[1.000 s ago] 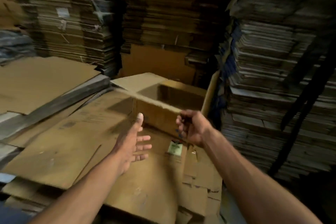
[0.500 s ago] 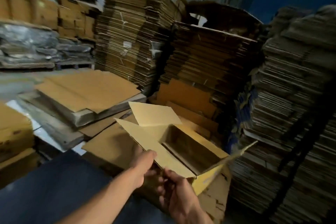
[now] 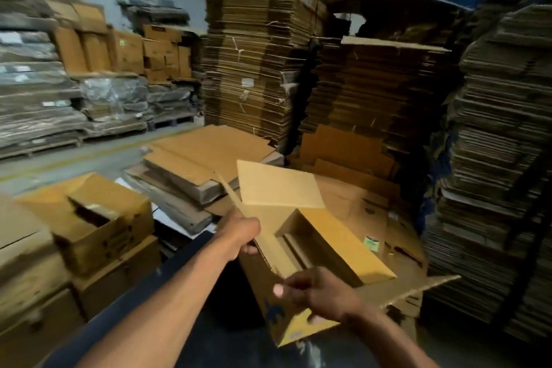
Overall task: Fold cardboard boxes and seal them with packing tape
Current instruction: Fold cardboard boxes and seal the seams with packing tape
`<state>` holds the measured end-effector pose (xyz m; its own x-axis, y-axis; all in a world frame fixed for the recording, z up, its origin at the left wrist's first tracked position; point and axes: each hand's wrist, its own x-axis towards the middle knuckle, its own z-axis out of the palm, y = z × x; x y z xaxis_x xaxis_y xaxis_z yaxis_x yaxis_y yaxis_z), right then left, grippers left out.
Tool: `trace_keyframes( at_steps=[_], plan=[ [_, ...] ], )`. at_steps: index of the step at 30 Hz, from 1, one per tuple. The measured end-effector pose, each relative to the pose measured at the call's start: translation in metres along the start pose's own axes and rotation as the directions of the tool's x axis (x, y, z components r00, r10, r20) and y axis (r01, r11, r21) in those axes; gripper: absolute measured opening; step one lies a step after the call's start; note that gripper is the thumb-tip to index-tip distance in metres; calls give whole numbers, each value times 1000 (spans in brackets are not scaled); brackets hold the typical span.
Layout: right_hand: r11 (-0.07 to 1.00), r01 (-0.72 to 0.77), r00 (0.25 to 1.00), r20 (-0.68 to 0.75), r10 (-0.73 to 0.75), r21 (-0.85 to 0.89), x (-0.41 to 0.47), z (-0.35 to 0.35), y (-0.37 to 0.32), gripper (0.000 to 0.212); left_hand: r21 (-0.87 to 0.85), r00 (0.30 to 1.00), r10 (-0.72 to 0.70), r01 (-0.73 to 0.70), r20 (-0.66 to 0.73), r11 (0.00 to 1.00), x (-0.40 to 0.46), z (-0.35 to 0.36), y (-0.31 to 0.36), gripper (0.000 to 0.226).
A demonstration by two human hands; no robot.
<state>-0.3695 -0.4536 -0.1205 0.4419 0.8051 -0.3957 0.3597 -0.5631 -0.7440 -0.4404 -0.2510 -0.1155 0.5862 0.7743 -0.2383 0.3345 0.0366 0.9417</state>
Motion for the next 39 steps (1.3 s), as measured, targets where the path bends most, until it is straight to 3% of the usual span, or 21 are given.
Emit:
trace_keyframes(
  at_steps=[2, 5, 8, 10, 12, 14, 16, 20, 24, 27, 29, 31, 33, 35, 39],
  plan=[
    [957, 142, 987, -39, -157, -251, -23, -13, -7, 73, 100, 997, 21, -14, -73, 995, 3, -22, 2, 24],
    [780, 209, 963, -14, -268, -590, -56, -32, -15, 92, 247, 991, 3, 30, -132, 968, 8, -66, 5, 24],
    [506, 176, 974, 74, -216, -844, -53, -36, -3, 119, 394, 988, -16, 76, -153, 916, 18, -105, 6, 24],
    [461, 146, 983, 78, -163, -875, -34, -22, 8, 115, 514, 987, 6, 80, -162, 854, 31, -123, 4, 26],
    [468, 153, 973, 50, -225, -870, -7, -2, 17, 86, 620, 992, 31, 50, -119, 783, 46, -132, 4, 25],
    [563, 182, 966, 39, -256, -807, 23, 17, 16, 44, 699, 997, 56, -9, -45, 715, 64, -134, 4, 25],
    [629, 198, 970, 56, -237, -752, 51, 35, 7, 24, 747, 996, 74, -83, 45, 660, 81, -134, 0, 20],
    [687, 202, 977, 97, -189, -698, 78, 56, -40, 21, 747, 961, 115, -269, 253, 608, 114, -135, -14, 9],
    [777, 151, 986, 149, -74, -611, 83, 68, -79, 17, 724, 878, 17, -405, 478, 558, 127, -121, -49, 29],
    [768, 11, 968, 199, 152, -641, 88, 81, -85, 17, 674, 776, 31, -567, 631, 475, 123, -103, -88, 47],
    [765, -39, 927, 263, 268, -643, 94, 87, -85, 11, 596, 676, -4, -647, 737, 475, 122, -97, -103, 56],
    [779, -70, 897, 303, 322, -623, 101, 87, -82, 26, 549, 588, -124, -629, 799, 550, 132, -97, -112, 59],
    [797, -123, 890, 289, 352, -592, 109, 82, -80, 24, 577, 523, -285, -566, 803, 588, 148, -101, -125, 58],
    [807, -157, 903, 247, 350, -569, 120, 79, -73, 16, 622, 525, -354, -524, 774, 582, 161, -105, -143, 46],
    [828, -228, 967, -18, 255, -512, 148, 87, -39, 39, 567, 567, -362, -234, 739, 790, 182, -113, -173, 21]
  ],
)
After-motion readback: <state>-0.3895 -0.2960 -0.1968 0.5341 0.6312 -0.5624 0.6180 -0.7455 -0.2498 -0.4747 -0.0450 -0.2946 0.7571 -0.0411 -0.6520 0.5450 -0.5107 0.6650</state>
